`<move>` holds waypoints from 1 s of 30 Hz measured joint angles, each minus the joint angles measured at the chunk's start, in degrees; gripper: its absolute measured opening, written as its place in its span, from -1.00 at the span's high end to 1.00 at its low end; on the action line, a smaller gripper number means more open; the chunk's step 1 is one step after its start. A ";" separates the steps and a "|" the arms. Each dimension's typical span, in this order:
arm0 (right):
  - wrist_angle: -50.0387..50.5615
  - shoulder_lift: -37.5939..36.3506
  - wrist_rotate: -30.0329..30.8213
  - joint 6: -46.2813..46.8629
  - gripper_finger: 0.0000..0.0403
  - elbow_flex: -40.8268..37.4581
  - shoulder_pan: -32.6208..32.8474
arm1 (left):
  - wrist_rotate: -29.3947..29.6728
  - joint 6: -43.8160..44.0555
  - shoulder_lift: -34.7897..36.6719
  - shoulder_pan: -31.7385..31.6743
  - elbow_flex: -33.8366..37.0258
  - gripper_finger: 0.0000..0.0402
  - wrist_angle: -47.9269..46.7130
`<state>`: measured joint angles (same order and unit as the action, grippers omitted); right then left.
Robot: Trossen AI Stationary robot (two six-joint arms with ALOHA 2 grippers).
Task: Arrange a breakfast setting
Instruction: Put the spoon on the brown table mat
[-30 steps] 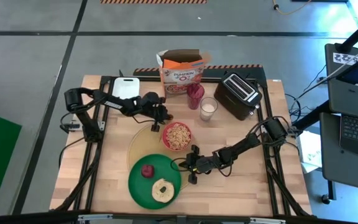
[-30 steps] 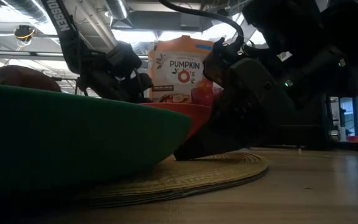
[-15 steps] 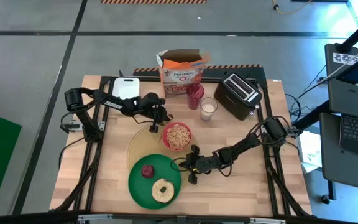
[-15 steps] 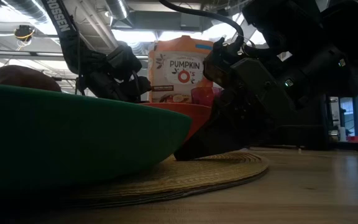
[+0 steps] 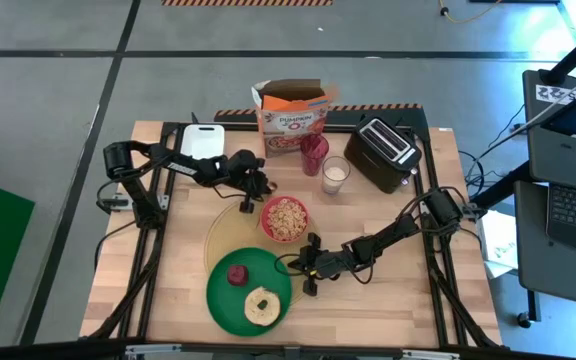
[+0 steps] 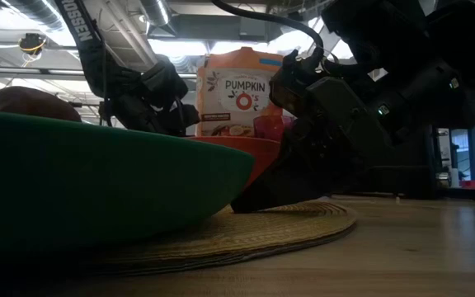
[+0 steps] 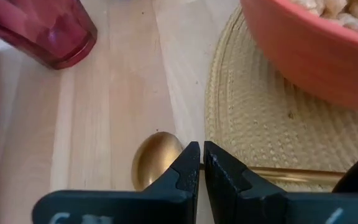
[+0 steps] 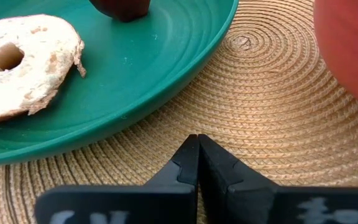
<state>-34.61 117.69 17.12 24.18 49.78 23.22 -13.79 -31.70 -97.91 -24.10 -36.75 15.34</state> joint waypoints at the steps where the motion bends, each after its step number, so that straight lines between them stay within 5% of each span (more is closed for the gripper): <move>1: 0.00 0.00 0.01 -0.01 0.97 0.00 0.00 | 0.67 0.00 0.00 0.01 0.00 0.92 -0.21; 30: 0.57 0.00 0.27 -0.58 0.97 0.00 0.00 | 5.70 1.62 8.32 3.19 0.20 0.96 -11.17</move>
<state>-34.04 117.69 17.39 23.59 49.78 23.22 -8.08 -30.09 -89.59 -20.91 -36.56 4.17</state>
